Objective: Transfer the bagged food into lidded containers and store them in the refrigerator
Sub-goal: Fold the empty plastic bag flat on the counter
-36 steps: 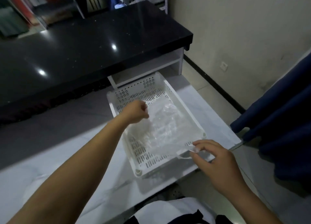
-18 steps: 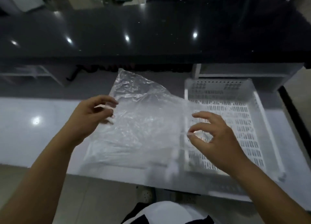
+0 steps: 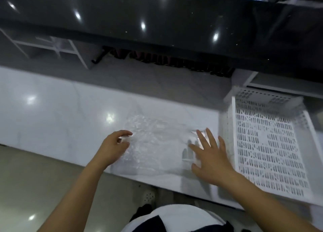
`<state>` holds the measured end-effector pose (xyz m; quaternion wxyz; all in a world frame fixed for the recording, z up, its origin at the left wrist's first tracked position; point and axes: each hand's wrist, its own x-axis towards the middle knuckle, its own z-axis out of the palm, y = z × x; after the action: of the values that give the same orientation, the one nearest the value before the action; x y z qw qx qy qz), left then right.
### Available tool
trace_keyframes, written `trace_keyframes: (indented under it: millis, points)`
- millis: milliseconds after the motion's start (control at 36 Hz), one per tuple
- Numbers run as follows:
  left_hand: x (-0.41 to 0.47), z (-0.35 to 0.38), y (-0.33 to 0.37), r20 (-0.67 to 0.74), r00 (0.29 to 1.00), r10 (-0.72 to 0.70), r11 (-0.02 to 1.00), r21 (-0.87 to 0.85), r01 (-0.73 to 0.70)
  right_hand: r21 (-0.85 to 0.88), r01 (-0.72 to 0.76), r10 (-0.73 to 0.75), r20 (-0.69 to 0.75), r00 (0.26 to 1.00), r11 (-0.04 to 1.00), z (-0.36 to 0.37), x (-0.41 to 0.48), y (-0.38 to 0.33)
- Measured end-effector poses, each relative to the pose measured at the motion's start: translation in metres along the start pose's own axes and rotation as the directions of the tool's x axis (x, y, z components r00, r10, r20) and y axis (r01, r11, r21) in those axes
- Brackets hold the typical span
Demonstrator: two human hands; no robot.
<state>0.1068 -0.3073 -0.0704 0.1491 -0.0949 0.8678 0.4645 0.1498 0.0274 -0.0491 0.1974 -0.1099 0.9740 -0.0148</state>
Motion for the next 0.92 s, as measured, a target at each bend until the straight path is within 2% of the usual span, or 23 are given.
trace_keyframes:
  millis: [83,167,222,278,361,444,556,667,917]
  points:
    - [0.0,-0.004,-0.005,-0.061,0.995,0.083,0.968,0.24,-0.066,0.059,-0.008,0.009,-0.023,1.0,0.998,-0.013,-0.015,-0.009]
    - [-0.008,-0.006,0.003,-0.161,0.955,0.248,0.924,0.335,-0.183,0.221,-0.009,0.054,-0.2,0.978,0.975,-0.029,-0.025,-0.03]
    - [-0.007,0.003,0.013,-0.149,0.924,0.352,0.885,0.376,-0.276,0.272,-0.017,0.099,-0.292,0.951,0.962,-0.037,-0.017,-0.051]
    - [0.002,0.022,0.023,-0.082,0.915,0.394,0.82,0.482,-0.31,0.25,-0.04,0.117,-0.302,0.946,0.967,-0.038,0.002,-0.076]
    - [0.019,0.058,0.025,0.029,0.932,0.361,0.719,0.628,-0.298,0.194,-0.103,0.15,-0.246,0.958,0.976,-0.018,0.042,-0.112]
    - [0.037,0.077,0.008,0.085,0.951,0.296,0.699,0.659,-0.277,0.189,-0.162,0.197,-0.184,0.963,0.968,0.015,0.075,-0.128]
    - [0.058,0.079,-0.003,0.092,0.962,0.259,0.696,0.672,-0.252,0.221,-0.269,0.299,-0.114,0.947,0.937,0.044,0.1,-0.114]
    - [0.061,0.079,-0.007,0.117,0.95,0.288,0.678,0.676,-0.289,0.196,-0.27,0.301,-0.151,0.941,0.943,0.052,0.107,-0.098]
    - [0.074,0.07,-0.028,0.081,0.931,0.355,0.628,0.717,-0.301,0.22,-0.297,0.345,-0.232,0.909,0.929,0.067,0.107,-0.068]
